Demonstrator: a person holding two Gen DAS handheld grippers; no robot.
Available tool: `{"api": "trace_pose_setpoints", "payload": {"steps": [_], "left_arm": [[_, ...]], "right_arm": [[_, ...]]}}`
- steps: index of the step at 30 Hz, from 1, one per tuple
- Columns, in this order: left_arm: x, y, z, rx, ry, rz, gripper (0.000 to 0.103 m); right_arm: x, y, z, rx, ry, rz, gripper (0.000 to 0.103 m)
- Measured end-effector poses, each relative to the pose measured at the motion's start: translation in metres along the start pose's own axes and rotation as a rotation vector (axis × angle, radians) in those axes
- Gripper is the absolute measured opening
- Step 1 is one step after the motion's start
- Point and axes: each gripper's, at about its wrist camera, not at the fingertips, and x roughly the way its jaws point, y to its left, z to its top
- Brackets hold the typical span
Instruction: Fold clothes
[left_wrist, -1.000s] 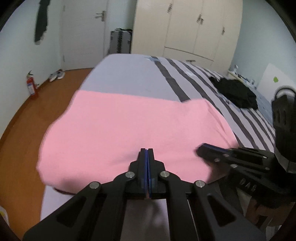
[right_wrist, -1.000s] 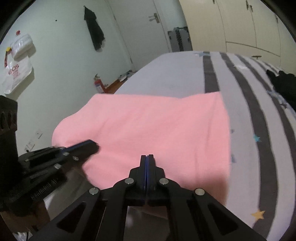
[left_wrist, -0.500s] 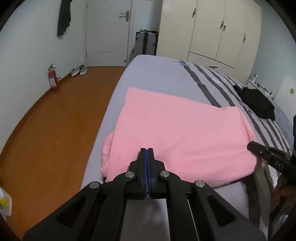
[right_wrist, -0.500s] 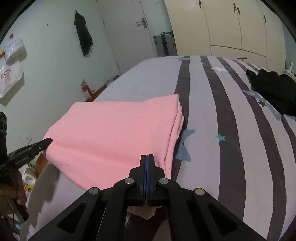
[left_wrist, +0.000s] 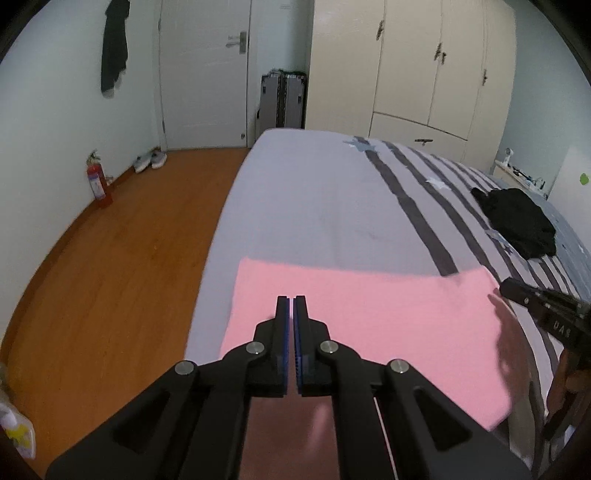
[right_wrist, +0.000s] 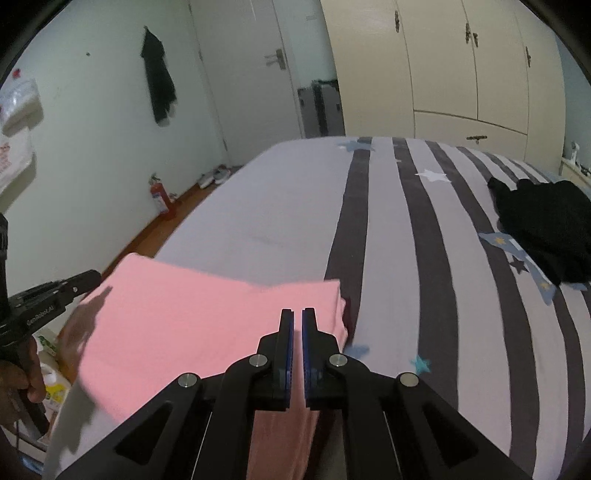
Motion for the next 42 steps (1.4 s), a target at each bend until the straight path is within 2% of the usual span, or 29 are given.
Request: {"api": "trace_pose_setpoints", "payload": {"steps": [3, 4, 8, 11, 13, 16, 17, 18, 19, 20, 21, 22, 25, 28, 31, 33, 35, 37, 42], "left_arm": [[0.029, 0.003, 0.001, 0.002, 0.064, 0.010, 0.002], [0.033, 0.006, -0.002, 0.001, 0.072, 0.009, 0.002], [0.030, 0.011, -0.005, -0.030, 0.067, 0.027, 0.002], [0.021, 0.024, -0.007, -0.073, 0.065, 0.075, 0.002], [0.013, 0.030, -0.008, -0.092, 0.069, 0.079, 0.002], [-0.016, 0.025, -0.012, -0.075, 0.040, 0.064, 0.003], [-0.027, 0.021, -0.014, -0.071, 0.031, 0.057, 0.006], [-0.038, 0.016, -0.018, -0.063, 0.026, 0.054, 0.015], [-0.051, 0.009, -0.023, -0.054, 0.024, 0.055, 0.026], [-0.063, 0.001, -0.027, -0.052, 0.014, 0.053, 0.033], [-0.077, -0.008, -0.032, -0.054, 0.005, 0.047, 0.047], [-0.090, -0.017, -0.037, -0.058, -0.002, 0.045, 0.060], [-0.133, -0.047, -0.056, -0.084, -0.026, 0.046, 0.079], [-0.162, -0.074, -0.070, -0.097, -0.030, 0.057, 0.085], [-0.196, -0.106, -0.088, -0.132, -0.032, 0.063, 0.091], [-0.216, -0.126, -0.097, -0.145, -0.046, 0.068, 0.092], [-0.239, -0.146, -0.106, -0.156, -0.065, 0.085, 0.097], [-0.262, -0.167, -0.120, -0.165, -0.072, 0.106, 0.102], [-0.321, -0.220, -0.157, -0.181, -0.091, 0.160, 0.102]], "right_arm": [[0.024, -0.004, 0.003, 0.016, 0.063, -0.025, 0.005], [0.030, -0.004, 0.002, 0.005, 0.072, -0.032, 0.002], [0.034, -0.009, 0.002, -0.042, 0.084, -0.038, 0.002], [0.026, -0.023, 0.004, -0.006, 0.081, -0.062, 0.004], [0.016, -0.037, 0.006, 0.035, 0.088, -0.084, 0.004], [-0.007, -0.041, 0.002, -0.008, 0.079, -0.082, 0.005], [-0.017, -0.041, -0.001, -0.019, 0.074, -0.078, 0.006], [-0.030, -0.041, -0.004, -0.021, 0.062, -0.067, 0.006], [-0.043, -0.042, -0.008, -0.021, 0.045, -0.061, 0.011], [-0.055, -0.041, -0.013, -0.037, 0.041, -0.067, 0.023], [-0.068, -0.039, -0.017, -0.052, 0.037, -0.074, 0.032], [-0.083, -0.038, -0.022, -0.059, 0.020, -0.082, 0.045], [-0.123, -0.032, -0.037, -0.078, 0.010, -0.080, 0.051], [-0.161, -0.026, -0.050, -0.089, 0.023, -0.060, 0.059], [-0.203, -0.024, -0.063, -0.099, 0.004, -0.045, 0.080], [-0.229, -0.025, -0.070, -0.106, -0.006, -0.031, 0.086], [-0.255, -0.028, -0.078, -0.118, -0.014, -0.018, 0.096], [-0.283, -0.033, -0.089, -0.128, -0.017, 0.000, 0.099], [-0.338, -0.051, -0.112, -0.158, -0.036, 0.029, 0.102]]}}
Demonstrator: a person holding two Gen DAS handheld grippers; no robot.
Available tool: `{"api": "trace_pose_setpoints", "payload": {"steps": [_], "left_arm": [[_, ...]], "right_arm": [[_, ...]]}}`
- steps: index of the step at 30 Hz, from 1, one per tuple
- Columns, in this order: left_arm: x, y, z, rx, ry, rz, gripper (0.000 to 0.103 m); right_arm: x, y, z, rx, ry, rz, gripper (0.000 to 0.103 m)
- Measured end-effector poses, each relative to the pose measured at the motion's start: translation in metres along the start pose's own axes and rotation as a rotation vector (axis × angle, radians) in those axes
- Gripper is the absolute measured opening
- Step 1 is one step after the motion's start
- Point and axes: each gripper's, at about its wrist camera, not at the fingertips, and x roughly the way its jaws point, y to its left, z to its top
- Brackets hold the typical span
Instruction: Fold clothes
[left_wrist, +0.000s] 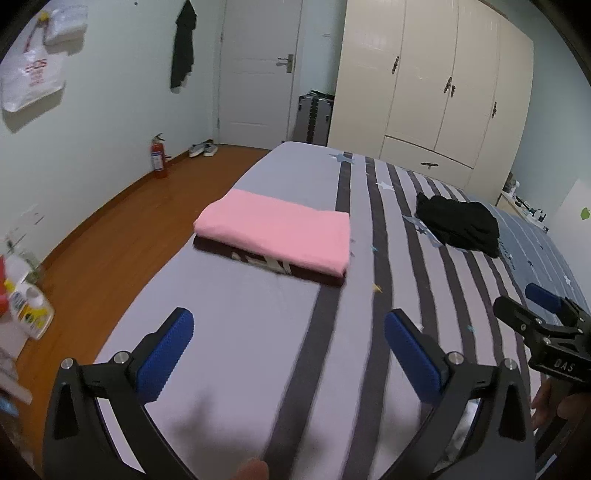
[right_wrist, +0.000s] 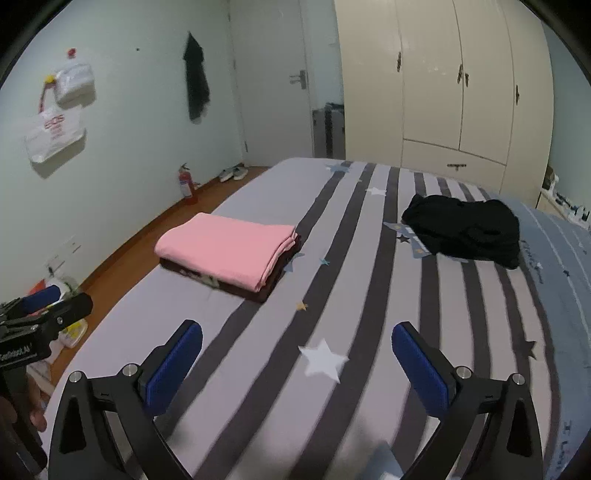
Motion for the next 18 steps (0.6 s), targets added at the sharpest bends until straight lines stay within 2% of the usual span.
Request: {"api": "trace_pose_setpoints", "payload": {"steps": [7, 11, 18], "left_arm": [[-0.075, -0.045, -0.054, -0.018, -0.031, 0.021, 0.102], [-0.092, -0.062, -0.084, -0.026, -0.035, 0.060, 0.102], [-0.114, -0.080, -0.141, -0.013, -0.114, 0.039, 0.102]], "right_arm": [[-0.067, -0.018, -0.045, -0.035, 0.020, 0.086, 0.102], [-0.090, -0.028, -0.073, -0.028, 0.002, 0.105, 0.102], [-0.117, -0.033, -0.123, -0.057, -0.067, 0.107, 0.102]]}}
